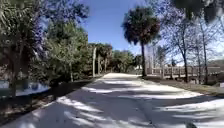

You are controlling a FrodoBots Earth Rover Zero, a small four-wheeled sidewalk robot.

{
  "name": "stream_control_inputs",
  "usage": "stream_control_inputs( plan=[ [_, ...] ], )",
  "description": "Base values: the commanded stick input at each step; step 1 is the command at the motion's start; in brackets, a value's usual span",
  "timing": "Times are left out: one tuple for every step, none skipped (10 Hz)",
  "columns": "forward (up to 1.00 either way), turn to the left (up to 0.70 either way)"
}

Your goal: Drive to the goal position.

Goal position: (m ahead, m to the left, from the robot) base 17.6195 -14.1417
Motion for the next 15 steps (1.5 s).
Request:
stream_control_inputs(
  plan=[
    [1.00,-0.11],
    [1.00,-0.12],
    [1.00,-0.12],
    [1.00,-0.11],
    [1.00,-0.09],
    [1.00,-0.08],
    [1.00,-0.08],
    [1.00,-0.09],
    [1.00,-0.09],
    [1.00,-0.08],
    [1.00,-0.06],
    [1.00,-0.05],
    [1.00,-0.05],
    [1.00,-0.04],
    [1.00,-0.04]
  ],
)
